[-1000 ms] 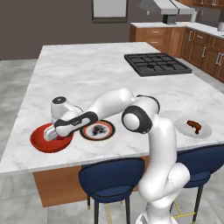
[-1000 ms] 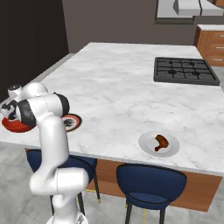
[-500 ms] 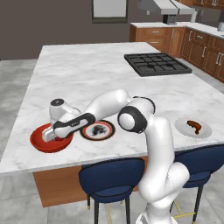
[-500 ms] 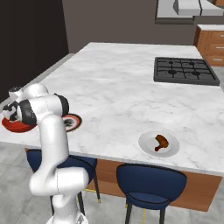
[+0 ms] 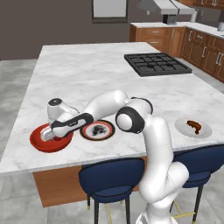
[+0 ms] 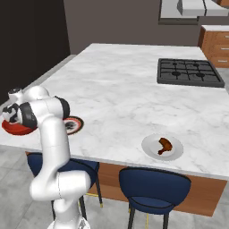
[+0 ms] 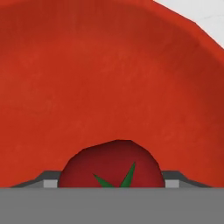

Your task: Pick the chicken drumstick and tomato from their plates and place them in the bowl. Then put the bowl in the fridge.

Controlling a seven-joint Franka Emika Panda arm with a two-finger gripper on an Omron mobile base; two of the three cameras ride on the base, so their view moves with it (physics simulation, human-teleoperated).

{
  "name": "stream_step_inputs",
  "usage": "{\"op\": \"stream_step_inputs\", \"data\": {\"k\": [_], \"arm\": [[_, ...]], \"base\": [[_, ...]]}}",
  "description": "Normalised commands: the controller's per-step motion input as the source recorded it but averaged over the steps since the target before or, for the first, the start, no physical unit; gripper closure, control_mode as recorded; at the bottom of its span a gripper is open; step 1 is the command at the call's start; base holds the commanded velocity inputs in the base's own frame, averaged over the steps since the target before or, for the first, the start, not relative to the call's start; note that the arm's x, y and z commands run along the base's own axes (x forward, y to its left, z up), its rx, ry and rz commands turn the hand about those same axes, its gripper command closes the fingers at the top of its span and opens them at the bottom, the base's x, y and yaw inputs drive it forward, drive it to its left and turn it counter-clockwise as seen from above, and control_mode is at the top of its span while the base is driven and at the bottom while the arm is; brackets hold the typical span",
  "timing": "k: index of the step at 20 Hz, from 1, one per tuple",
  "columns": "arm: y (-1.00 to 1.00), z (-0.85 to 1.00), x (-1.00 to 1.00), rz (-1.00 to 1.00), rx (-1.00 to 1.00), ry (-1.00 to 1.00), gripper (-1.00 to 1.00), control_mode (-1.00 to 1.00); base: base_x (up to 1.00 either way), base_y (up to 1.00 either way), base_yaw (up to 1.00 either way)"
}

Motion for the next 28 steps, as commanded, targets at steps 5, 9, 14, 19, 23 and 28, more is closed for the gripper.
{"op": "stream_step_inputs", "data": {"k": [5, 9, 14, 19, 23, 28], "arm": [[-0.04, 0.13, -0.08, 0.0, 0.0, 0.0, -1.0, -1.0], [-0.1, 0.22, -0.17, 0.0, 0.0, 0.0, -1.0, -1.0], [-0.2, 0.25, -0.17, 0.0, 0.0, 0.0, -1.0, -1.0], [-0.47, 0.28, -0.26, 0.0, 0.04, 0.0, -1.0, -1.0], [-0.58, 0.23, -0.34, -0.01, 0.06, 0.0, -1.0, -1.0], [-0.75, 0.11, -0.34, -0.02, 0.05, 0.0, -1.0, -1.0]], "base": [[0.0, 0.0, 0.0], [0.0, 0.0, 0.0], [0.0, 0.0, 0.0], [0.0, 0.0, 0.0], [0.0, 0.0, 0.0], [0.0, 0.0, 0.0]]}}
